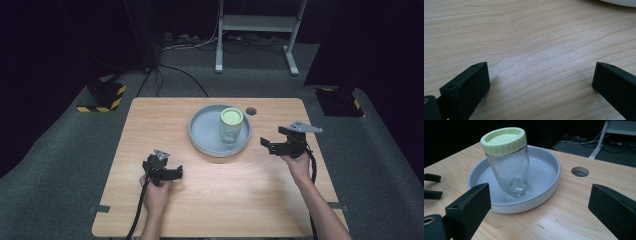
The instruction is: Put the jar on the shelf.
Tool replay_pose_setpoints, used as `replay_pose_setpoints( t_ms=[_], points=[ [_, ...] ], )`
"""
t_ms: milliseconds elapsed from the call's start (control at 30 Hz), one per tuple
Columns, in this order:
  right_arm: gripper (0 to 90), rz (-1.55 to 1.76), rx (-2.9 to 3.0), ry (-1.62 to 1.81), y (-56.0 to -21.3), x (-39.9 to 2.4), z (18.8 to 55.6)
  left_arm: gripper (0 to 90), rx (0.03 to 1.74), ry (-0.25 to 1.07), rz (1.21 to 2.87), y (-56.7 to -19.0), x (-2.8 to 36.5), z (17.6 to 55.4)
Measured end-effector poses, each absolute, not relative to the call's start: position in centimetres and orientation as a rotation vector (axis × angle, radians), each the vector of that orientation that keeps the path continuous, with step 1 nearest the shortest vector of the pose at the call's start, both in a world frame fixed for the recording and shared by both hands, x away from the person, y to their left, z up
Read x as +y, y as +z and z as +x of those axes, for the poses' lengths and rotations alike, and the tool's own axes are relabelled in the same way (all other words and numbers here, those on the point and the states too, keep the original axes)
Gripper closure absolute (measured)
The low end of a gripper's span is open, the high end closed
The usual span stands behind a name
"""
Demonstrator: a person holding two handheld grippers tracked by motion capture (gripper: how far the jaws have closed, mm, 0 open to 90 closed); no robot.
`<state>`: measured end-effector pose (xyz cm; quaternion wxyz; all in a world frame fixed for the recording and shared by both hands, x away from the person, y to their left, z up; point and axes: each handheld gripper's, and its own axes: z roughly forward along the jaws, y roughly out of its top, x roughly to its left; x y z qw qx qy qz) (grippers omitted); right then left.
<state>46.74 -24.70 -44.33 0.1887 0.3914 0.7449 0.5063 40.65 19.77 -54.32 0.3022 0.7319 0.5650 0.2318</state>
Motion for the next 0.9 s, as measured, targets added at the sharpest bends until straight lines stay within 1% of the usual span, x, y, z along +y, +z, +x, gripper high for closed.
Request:
replay_pose_setpoints(
  t_ms=[900],
  points=[
    [4.2, 1.091, 2.078, 1.425, -44.6, -25.4, 45.3, 1.5, 1.498, 0.615, 1.941, -54.3, 19.8, 40.6]
  ],
)
